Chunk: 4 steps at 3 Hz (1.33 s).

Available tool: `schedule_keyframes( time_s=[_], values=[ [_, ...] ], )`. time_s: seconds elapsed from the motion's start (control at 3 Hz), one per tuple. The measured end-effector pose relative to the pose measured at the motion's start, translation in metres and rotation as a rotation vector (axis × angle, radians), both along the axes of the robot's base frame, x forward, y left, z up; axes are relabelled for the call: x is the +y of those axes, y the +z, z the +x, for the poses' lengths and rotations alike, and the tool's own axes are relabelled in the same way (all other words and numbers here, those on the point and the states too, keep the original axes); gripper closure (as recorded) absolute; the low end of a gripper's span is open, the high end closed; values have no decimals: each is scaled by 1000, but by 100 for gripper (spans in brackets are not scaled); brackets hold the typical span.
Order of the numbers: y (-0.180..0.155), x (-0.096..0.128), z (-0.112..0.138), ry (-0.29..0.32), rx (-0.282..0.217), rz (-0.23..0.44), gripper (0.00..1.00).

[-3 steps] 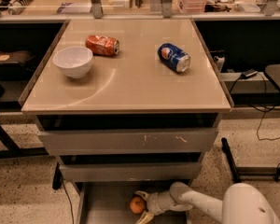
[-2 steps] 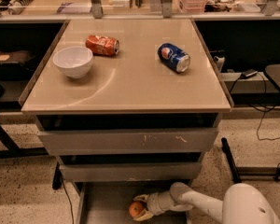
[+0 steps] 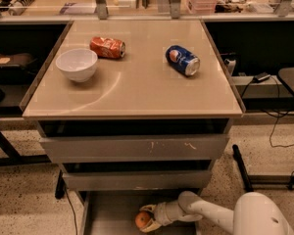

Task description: Pick orange from bottom drawer and place on counter

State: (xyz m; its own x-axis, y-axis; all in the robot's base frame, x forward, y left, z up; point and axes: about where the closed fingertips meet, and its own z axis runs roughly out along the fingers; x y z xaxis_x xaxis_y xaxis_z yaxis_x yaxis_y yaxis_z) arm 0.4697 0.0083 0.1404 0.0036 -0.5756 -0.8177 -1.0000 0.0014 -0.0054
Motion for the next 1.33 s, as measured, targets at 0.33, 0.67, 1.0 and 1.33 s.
schedule_keyframes(
  time_s=[0.33,0.67,1.0,1.33],
  values=[
    [13,-5,-16,32,12,16,100],
    [40,-15,-31,67,-4,39,100],
    [94,-35,-44,73,-58,41,100],
    [150,-54,-49,57,-157,-3,100]
  ],
)
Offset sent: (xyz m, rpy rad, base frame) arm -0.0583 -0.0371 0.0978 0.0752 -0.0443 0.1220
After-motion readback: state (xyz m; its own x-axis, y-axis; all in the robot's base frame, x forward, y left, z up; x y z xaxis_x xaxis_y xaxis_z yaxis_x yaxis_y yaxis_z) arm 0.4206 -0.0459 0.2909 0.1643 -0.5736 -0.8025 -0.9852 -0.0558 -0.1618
